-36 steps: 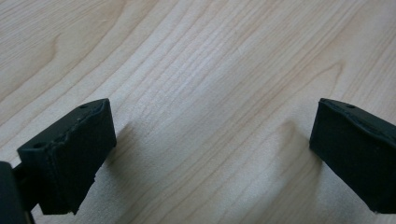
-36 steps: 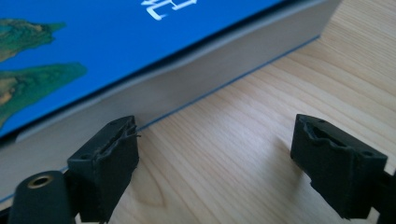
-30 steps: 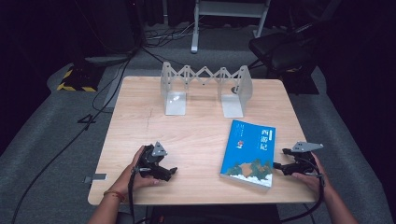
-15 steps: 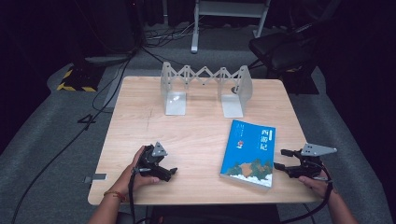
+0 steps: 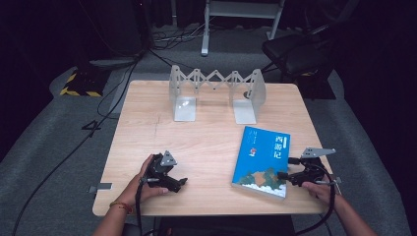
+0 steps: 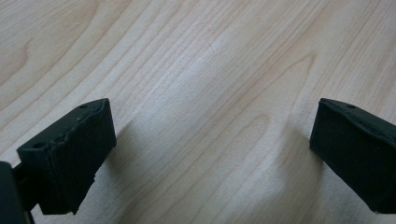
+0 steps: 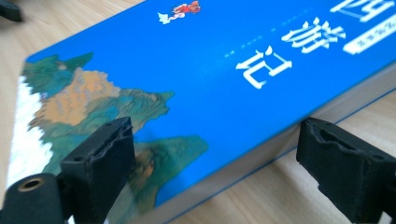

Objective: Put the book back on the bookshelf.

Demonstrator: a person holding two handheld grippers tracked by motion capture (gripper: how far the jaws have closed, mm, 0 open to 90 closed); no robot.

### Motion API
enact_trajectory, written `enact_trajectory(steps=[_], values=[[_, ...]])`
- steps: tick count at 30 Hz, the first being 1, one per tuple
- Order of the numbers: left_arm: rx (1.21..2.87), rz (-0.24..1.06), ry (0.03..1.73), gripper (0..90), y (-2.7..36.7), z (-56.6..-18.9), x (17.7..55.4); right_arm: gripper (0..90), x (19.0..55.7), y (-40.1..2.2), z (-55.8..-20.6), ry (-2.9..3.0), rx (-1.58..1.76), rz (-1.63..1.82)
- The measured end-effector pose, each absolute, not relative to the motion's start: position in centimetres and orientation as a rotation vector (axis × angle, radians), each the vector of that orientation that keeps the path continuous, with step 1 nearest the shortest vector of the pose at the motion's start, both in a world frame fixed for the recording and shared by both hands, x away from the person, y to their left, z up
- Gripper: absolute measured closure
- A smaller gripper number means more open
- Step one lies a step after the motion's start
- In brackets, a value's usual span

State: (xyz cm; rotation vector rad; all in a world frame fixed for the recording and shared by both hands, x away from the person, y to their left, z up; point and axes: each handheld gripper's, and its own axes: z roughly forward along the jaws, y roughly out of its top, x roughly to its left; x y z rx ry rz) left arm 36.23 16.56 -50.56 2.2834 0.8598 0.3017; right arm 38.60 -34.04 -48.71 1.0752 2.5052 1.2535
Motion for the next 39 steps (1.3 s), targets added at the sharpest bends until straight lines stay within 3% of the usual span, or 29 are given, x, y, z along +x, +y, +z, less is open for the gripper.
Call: enact_trajectory(steps=[14, 21, 23, 31, 39], values=[[2.329, 0.248, 0.700, 0.7, 11.5, -50.5, 34.4, 8.4, 39.4, -29.2, -48.1, 2.422, 1.051, 1.129], [2.335, 0.240, 0.684, 0.7, 8.0, -50.5, 34.0, 11.6, 39.5, -25.7, -47.3, 2.466, 0.904, 1.096], [2.337, 0.241, 0.651, 0.7, 6.8, -50.5, 33.9, 18.6, 39.5, -26.3, -46.9, 2.460, 0.904, 1.123], [2.344, 0.225, 0.617, 0.6, 3.9, -50.5, 35.0, 27.3, 39.5, -33.2, -46.1, 2.425, 0.914, 1.072], [2.358, 0.261, 0.553, 0.7, 1.8, -50.4, 34.9, 34.1, 39.9, -33.0, -47.5, 2.520, 0.853, 0.941]])
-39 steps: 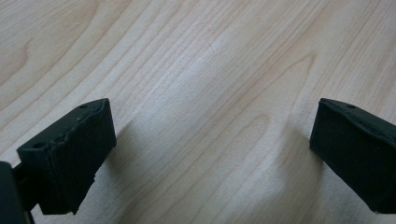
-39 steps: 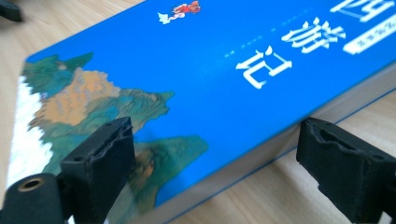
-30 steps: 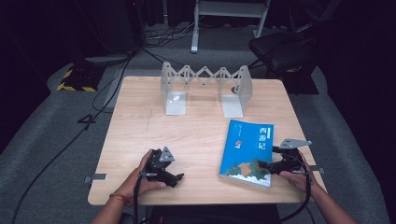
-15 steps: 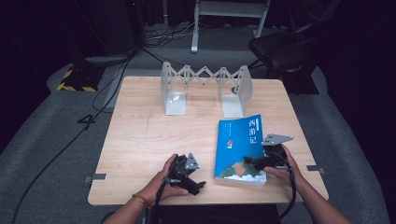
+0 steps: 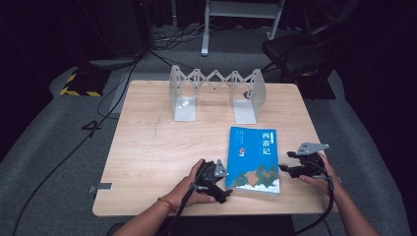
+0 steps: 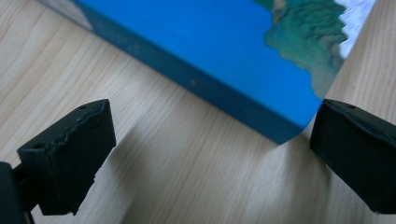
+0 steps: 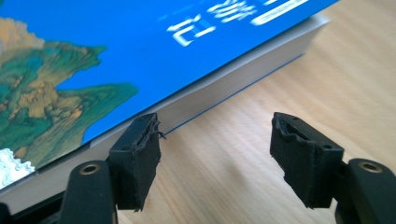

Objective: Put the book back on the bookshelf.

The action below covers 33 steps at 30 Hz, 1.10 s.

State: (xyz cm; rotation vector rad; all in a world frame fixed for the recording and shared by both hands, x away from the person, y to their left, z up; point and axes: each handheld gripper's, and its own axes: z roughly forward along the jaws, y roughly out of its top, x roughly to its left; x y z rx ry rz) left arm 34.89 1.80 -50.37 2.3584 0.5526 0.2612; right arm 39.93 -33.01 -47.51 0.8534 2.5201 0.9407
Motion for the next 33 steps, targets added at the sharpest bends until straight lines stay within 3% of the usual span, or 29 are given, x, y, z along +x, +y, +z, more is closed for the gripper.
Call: enact_trajectory(steps=[8, 16, 33], values=[[2.392, 0.336, 0.516, 8.2, 1.6, -49.8, 34.5, 34.8, 39.6, -33.1, -47.4, 2.559, 0.801, 1.057], [2.387, 0.290, 0.505, 8.0, 2.6, -49.9, 35.0, 31.4, 39.2, -32.8, -46.8, 2.590, 0.724, 0.982], [2.389, 0.313, 0.529, 10.2, 3.9, -49.8, 35.0, 38.6, 40.6, -32.2, -48.6, 2.594, 0.770, 0.916]])
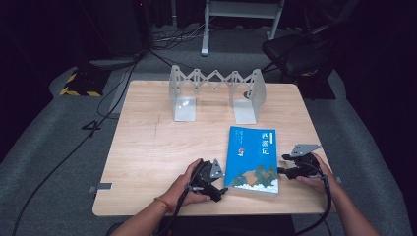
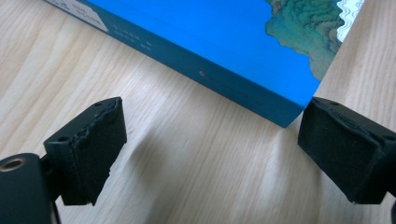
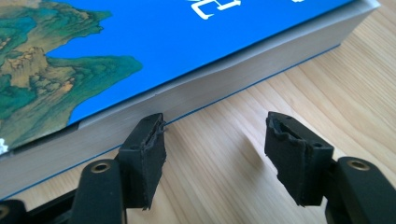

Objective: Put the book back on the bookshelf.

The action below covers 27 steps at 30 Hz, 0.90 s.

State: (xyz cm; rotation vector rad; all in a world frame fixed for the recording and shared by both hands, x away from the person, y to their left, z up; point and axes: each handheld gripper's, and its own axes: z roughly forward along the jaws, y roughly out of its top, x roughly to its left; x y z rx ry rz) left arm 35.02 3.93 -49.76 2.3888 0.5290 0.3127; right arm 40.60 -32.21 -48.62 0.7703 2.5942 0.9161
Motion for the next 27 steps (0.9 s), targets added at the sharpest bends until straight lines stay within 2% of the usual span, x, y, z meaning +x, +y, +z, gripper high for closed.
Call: enact_trajectory(steps=[4, 11, 13, 15, 21, 27], values=[[2.399, 0.322, 0.537, 16.4, 5.0, -49.5, 35.1, 38.6, 40.7, -30.7, -48.7, 2.592, 0.756, 0.931], [2.402, 0.315, 0.572, 16.5, 6.9, -49.5, 35.1, 38.9, 40.3, -27.4, -48.8, 2.611, 0.736, 0.973], [2.401, 0.333, 0.607, 13.1, 7.5, -49.4, 35.4, 38.9, 40.2, -26.5, -48.9, 2.618, 0.731, 0.993], [2.388, 0.320, 0.623, 17.2, 8.2, -49.4, 35.8, 38.8, 40.0, -25.6, -49.0, 2.631, 0.731, 1.009], [2.346, 0.240, 0.633, 15.5, 9.1, -50.0, 36.6, 34.1, 39.8, -25.4, -49.0, 2.668, 0.716, 1.009], [2.318, 0.234, 0.637, 15.4, 9.4, -50.3, 36.6, 30.4, 39.7, -24.4, -48.7, 2.721, 0.653, 0.939]])
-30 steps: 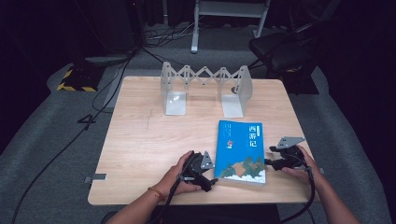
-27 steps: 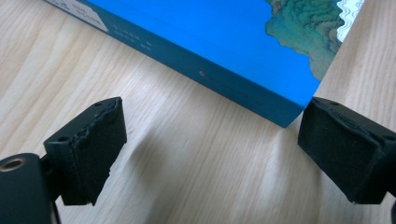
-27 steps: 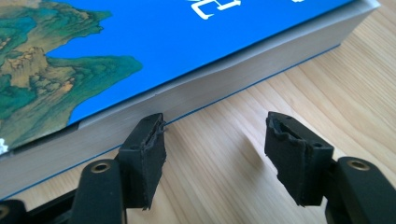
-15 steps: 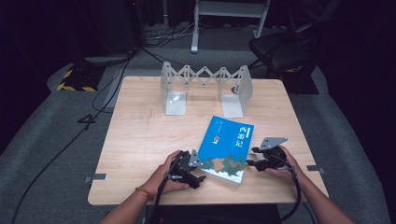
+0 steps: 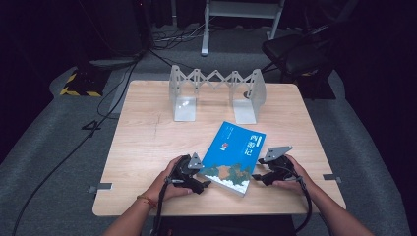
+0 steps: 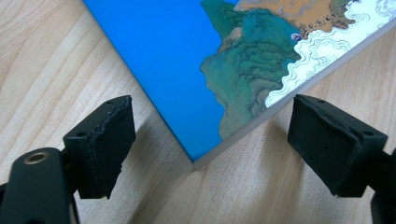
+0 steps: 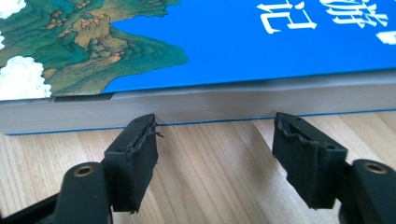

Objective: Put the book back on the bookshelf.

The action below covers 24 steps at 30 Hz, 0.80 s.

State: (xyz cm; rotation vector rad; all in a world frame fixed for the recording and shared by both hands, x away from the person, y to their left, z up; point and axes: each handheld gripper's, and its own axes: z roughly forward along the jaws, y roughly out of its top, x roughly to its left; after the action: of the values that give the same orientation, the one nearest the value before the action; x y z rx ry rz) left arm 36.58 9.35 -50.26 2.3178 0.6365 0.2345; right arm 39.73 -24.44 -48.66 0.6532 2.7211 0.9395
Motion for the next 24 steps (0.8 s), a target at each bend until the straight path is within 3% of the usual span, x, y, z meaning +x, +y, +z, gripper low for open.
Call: enact_trajectory(steps=[24], values=[[2.314, 0.223, 0.623, 12.6, 9.23, -50.41, 36.63, 30.3, 39.74, -24.57, -48.68, 2.723, 0.666, 0.970]])
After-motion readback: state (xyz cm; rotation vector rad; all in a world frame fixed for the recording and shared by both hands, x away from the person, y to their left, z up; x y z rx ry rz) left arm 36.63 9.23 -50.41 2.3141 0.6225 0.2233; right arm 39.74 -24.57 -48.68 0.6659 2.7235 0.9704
